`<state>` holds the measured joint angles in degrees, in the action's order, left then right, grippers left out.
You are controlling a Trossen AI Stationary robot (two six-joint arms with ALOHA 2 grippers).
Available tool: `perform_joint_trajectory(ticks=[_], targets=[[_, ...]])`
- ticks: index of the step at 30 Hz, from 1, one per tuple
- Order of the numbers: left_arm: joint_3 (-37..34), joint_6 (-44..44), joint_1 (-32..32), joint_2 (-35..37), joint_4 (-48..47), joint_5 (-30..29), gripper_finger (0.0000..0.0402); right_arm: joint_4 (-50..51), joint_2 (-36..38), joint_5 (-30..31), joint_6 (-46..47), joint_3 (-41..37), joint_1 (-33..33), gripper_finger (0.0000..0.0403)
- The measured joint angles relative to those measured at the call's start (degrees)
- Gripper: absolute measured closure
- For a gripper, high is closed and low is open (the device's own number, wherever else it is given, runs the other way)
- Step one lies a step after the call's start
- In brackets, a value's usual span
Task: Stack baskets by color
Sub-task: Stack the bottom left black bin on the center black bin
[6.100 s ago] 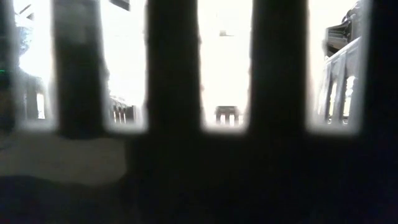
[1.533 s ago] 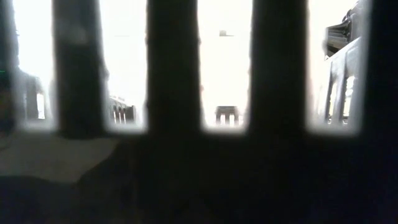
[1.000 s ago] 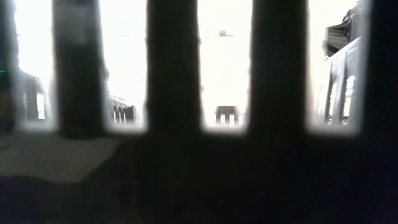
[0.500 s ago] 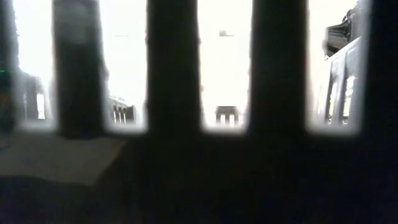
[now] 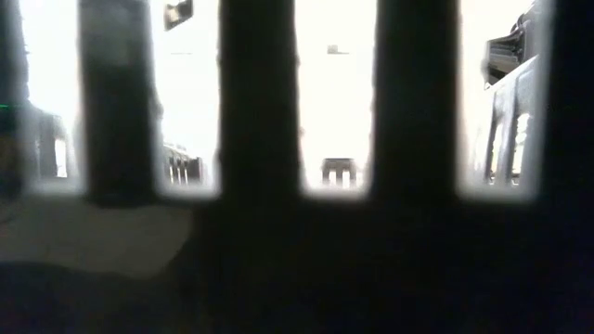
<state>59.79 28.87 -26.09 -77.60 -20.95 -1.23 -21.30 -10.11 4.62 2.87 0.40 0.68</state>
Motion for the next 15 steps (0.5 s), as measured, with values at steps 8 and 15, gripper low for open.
perform_joint_trajectory(ticks=[8, 15], targets=[[16.3, -3.9, 0.2, -15.6, -8.7, 1.5, 0.0398, 0.0, 0.0, 0.0, 0.0, 0.0, 0.0, 0.0358], [27.9, -4.1, 0.3, -27.1, -12.7, 0.8, 0.0398, 0.0, 0.0, 0.0, 0.0, 0.0, 0.0, 0.0358]])
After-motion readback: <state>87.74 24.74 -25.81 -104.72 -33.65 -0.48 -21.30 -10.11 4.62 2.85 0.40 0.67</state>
